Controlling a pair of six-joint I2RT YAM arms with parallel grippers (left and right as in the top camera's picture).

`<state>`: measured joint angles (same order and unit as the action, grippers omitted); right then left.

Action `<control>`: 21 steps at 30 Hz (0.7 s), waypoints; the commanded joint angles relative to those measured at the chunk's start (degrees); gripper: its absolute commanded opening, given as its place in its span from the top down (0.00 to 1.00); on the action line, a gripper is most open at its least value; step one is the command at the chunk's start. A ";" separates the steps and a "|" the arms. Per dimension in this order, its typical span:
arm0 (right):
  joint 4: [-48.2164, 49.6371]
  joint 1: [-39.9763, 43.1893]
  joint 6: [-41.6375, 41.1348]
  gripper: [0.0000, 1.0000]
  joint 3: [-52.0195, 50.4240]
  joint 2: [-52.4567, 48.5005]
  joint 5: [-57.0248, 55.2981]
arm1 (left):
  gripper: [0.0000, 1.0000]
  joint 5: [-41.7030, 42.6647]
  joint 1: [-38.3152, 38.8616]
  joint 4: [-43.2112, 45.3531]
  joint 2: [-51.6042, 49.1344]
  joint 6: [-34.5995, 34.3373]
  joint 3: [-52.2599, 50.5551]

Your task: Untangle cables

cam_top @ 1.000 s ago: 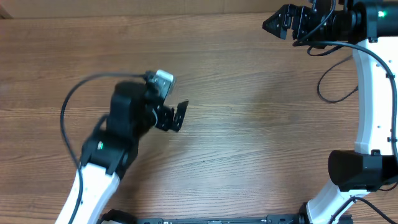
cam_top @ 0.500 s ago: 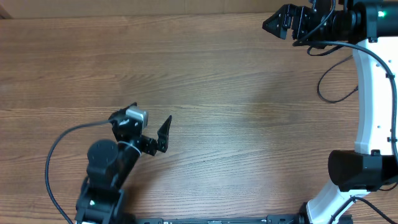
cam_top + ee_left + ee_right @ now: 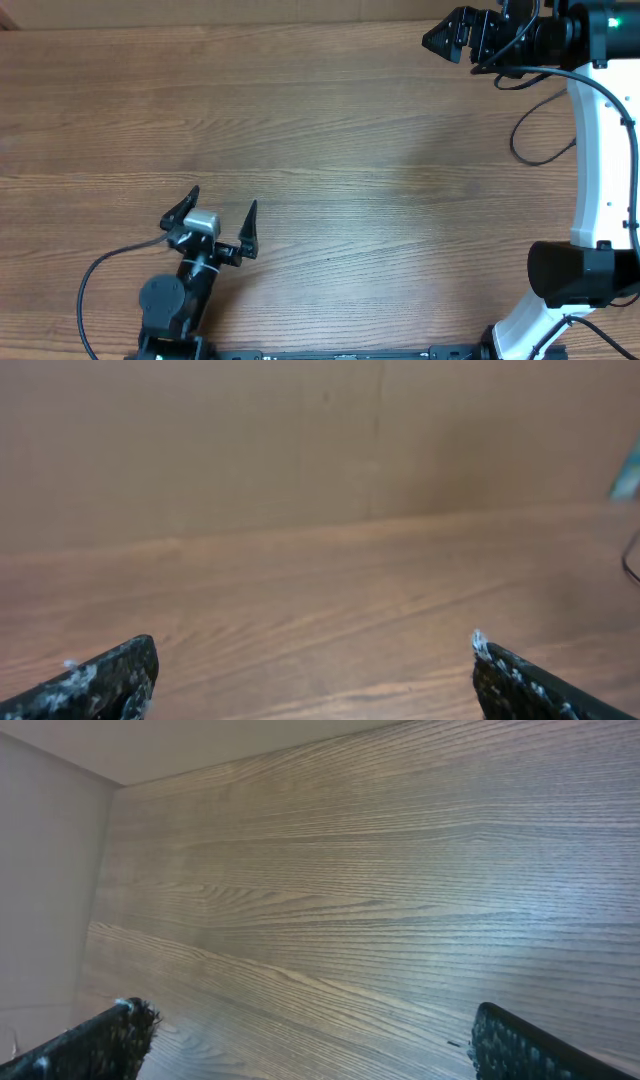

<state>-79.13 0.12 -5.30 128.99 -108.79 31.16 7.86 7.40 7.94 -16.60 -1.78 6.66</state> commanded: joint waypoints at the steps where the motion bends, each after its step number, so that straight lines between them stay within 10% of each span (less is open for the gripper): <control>1: 0.13 0.22 0.48 0.00 0.39 1.05 0.46 | 0.00 -0.79 -0.52 1.99 4.96 0.15 -3.98; 21: 0.13 0.22 0.48 0.00 0.39 1.05 0.46 | 0.00 -0.76 -0.72 -5.09 16.44 16.35 -6.38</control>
<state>-79.13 0.12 -5.32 128.99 -108.79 31.16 7.68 7.16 5.34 -0.84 7.77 0.51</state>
